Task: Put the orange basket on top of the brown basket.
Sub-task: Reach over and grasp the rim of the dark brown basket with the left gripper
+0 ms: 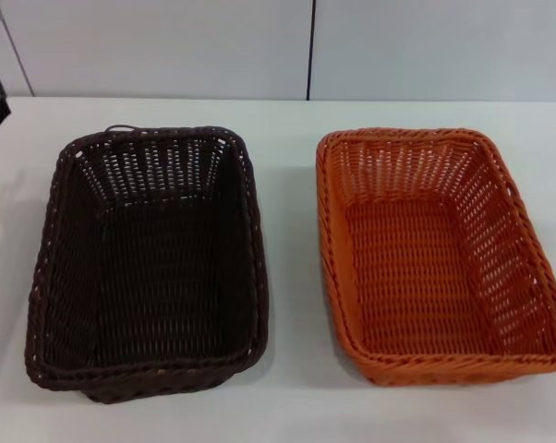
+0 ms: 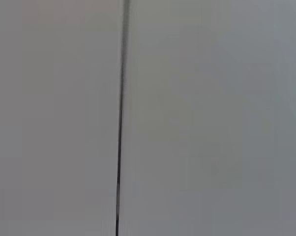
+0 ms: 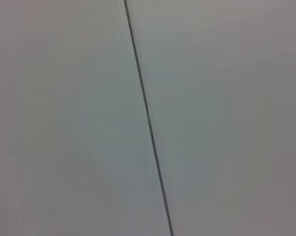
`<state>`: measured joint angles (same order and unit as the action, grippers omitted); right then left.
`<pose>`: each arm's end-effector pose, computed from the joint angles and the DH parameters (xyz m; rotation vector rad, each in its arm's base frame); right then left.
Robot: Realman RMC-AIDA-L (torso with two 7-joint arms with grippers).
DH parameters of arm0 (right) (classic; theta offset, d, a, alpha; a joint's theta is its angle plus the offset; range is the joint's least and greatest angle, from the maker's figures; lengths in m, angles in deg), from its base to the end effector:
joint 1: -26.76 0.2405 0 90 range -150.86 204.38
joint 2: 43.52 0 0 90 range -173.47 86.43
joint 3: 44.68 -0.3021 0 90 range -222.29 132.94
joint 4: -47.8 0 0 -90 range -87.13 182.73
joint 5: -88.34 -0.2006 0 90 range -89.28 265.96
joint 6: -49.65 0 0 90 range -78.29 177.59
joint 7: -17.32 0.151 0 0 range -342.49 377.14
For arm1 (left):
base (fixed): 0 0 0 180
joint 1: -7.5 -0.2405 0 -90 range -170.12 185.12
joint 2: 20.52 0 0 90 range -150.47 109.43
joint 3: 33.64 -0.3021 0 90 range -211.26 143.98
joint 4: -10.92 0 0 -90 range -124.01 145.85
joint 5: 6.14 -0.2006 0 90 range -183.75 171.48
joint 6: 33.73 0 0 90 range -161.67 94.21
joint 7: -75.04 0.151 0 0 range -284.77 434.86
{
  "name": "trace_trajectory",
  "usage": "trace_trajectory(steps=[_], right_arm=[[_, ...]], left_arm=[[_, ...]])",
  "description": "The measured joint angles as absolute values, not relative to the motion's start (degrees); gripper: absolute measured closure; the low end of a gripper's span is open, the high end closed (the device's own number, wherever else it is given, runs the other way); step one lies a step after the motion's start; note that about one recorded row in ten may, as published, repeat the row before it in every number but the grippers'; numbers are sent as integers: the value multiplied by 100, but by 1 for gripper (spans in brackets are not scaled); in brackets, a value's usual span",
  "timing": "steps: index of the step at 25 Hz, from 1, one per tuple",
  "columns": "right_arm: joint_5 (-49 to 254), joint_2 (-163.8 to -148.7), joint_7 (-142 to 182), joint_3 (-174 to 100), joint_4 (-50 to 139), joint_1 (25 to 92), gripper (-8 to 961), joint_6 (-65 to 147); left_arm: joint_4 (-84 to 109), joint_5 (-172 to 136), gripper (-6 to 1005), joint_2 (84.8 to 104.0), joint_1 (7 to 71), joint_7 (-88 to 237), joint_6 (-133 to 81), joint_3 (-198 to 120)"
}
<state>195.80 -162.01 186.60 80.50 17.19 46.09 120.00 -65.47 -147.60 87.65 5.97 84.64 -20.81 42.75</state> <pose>0.3487 0.3478 0.0176 -1.0789 0.5927 0.7657 -0.3305 0.3308 0.0712 -1.5605 -0.7063 -0.5570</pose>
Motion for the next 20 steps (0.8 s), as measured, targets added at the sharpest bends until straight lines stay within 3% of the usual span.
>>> trace_trajectory(steps=[4,6,12,20], right_arm=[[19588,-16200,18660,7911,1737,4645,117,11931],[19589,-16206,18660,7895,1735,4666,117,11943],[19600,-16222,18660,7851,1712,4717,117,11922],[19603,-16224,18660,7883,1696,4730,117,11935]], left_arm=[[-8003,-15168,201,9590,599,9118,-5619,5917],[-8515,-15150,200,9791,650,9352,-6984,6390],[-9210,-15532,200,9764,912,8657,-8979,6469],[-9538,-16018,201,9775,1091,8232,-9663,5991]])
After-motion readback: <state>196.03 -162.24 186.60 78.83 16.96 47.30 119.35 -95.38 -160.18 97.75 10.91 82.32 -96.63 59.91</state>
